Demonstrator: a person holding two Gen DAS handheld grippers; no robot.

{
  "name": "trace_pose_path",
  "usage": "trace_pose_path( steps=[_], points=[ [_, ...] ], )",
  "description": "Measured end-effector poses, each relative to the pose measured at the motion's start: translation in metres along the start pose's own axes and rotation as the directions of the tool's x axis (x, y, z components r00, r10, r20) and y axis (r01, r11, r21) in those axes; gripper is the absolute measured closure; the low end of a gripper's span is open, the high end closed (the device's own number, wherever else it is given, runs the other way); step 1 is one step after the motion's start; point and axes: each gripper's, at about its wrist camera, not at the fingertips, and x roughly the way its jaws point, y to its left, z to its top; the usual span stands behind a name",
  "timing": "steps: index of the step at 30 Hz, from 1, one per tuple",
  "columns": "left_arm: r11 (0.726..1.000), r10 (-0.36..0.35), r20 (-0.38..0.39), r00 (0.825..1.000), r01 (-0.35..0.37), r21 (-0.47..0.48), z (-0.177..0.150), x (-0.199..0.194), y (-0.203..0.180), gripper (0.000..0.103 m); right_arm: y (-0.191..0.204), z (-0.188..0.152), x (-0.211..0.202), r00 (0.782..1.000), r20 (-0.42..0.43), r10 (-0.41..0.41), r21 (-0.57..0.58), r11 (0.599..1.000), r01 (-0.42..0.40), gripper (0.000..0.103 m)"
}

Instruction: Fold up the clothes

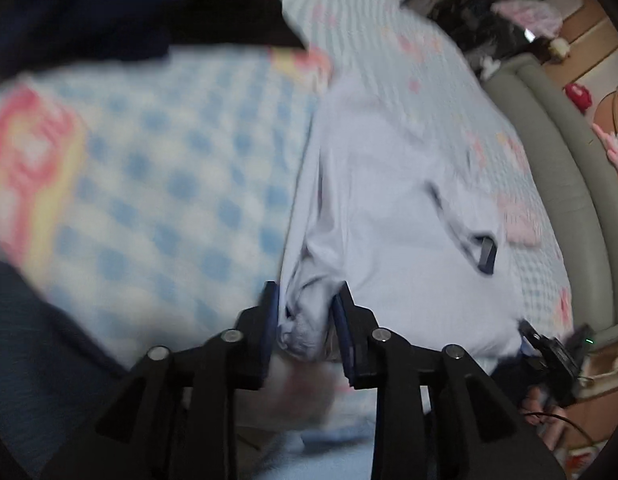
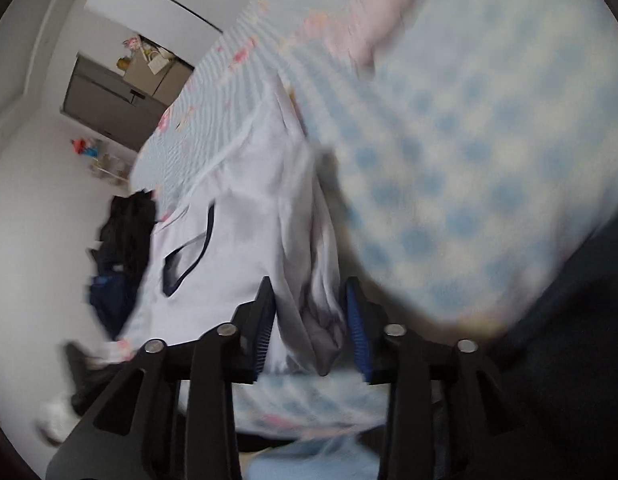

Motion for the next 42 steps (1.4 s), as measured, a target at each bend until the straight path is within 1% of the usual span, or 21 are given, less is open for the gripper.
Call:
trace_pose_path(
  steps=[2,5,7,8,10,11,12,15,18,20,21,23,25,27,30,32,33,36,37,40,42],
  points=[
    [0.999,-0.018,0.077,0.997,0.015,0.035,0.007,-0.016,-0.006,0.066,0.016,0.008,-0.015,0.994,0.084,-0.075,-0.103,0.991,0.084,0.06],
    [0.994,-0.061,0.033,0.998,0.058,0.094,0.021,0.005,-0.015,0.058,0.031,0.023,-0.012,0.996,0.076,-0.039,-0.179,0.982,0.052,0.057],
    [0.992,-0.056,-0.029,0.998,0.059,0.11,0.026,0.032,-0.019,0.055,0.036,0.028,0.009,0.999,0.012,-0.03,-0.202,0.979,0.032,0.055],
    [0.991,-0.053,-0.061,0.997,0.06,0.119,0.028,0.045,-0.021,0.055,0.039,0.03,0.021,0.999,-0.018,-0.03,-0.208,0.978,0.025,0.047],
    [0.989,-0.016,-0.085,0.996,0.028,0.142,0.027,0.067,-0.026,0.066,0.037,0.032,0.049,0.996,-0.073,-0.048,-0.199,0.979,0.032,0.044],
    [0.987,0.012,-0.072,0.997,-0.001,0.163,0.024,0.07,-0.029,0.089,0.036,0.03,0.057,0.995,-0.086,-0.05,-0.205,0.978,0.032,0.047],
    [0.981,0.048,-0.053,0.997,-0.037,0.188,0.022,0.07,-0.033,0.093,0.04,0.029,0.057,0.996,-0.064,-0.059,-0.231,0.972,0.043,0.069],
    [0.973,0.103,0.02,0.994,-0.105,0.205,0.019,0.055,-0.034,0.096,0.051,0.026,0.056,0.997,0.005,-0.077,-0.307,0.949,0.075,0.094],
    [0.974,0.143,0.021,0.989,-0.145,0.176,0.016,0.047,-0.029,0.096,0.07,0.029,0.044,0.996,0.083,-0.014,-0.375,0.926,0.044,0.095],
    [0.971,0.157,0.015,0.988,-0.157,0.18,0.014,0.047,-0.03,0.091,0.07,0.03,0.062,0.994,0.044,-0.098,-0.4,0.91,0.107,0.092],
    [0.969,0.161,0.01,0.987,-0.16,0.186,0.013,0.048,-0.032,0.091,0.064,0.03,0.074,0.991,0.003,-0.135,-0.384,0.915,0.126,0.084],
    [0.967,0.156,0.027,0.987,-0.158,0.201,0.012,0.043,-0.036,0.09,0.045,0.032,0.082,0.989,-0.07,-0.133,-0.295,0.949,0.107,0.08],
    [0.964,0.112,0.123,0.986,-0.137,0.228,0.013,0.02,-0.047,0.089,0.039,0.032,0.058,0.994,0.01,-0.106,-0.25,0.962,0.105,0.077],
    [0.959,0.062,0.166,0.984,-0.105,0.264,0.011,0.005,-0.06,0.084,0.04,0.028,0.035,0.991,0.08,-0.103,-0.238,0.964,0.12,0.07],
    [0.946,-0.063,0.102,0.993,0.027,0.322,0.003,0.008,-0.078,0.075,0.041,0.016,0.016,0.996,0.082,-0.044,-0.21,0.976,0.06,0.07],
    [0.937,-0.089,0.031,0.996,0.073,0.342,-0.008,0.027,-0.091,0.075,0.041,0.003,0.014,0.998,0.054,-0.026,-0.203,0.979,0.037,0.07],
    [0.934,-0.081,0.0,0.997,0.076,0.35,-0.013,0.039,-0.096,0.075,0.041,-0.005,0.018,0.999,0.037,-0.029,-0.208,0.977,0.036,0.07],
    [0.939,0.072,-0.052,0.996,-0.05,0.342,-0.026,0.068,-0.09,0.077,0.03,-0.027,0.03,0.995,-0.02,-0.102,-0.233,0.968,0.095,0.071],
    [0.939,0.09,-0.059,0.994,-0.065,0.337,-0.027,0.07,-0.086,0.077,0.025,-0.029,0.029,0.993,-0.02,-0.117,-0.227,0.968,0.109,0.072],
    [0.937,0.136,-0.021,0.991,-0.121,0.327,-0.025,0.057,-0.079,0.078,0.021,-0.027,0.024,0.987,0.001,-0.163,-0.224,0.962,0.159,0.07],
    [0.938,0.152,0.004,0.988,-0.145,0.315,-0.027,0.05,-0.073,0.08,0.029,-0.027,0.015,0.975,0.055,-0.214,-0.26,0.94,0.22,0.062]
  ],
)
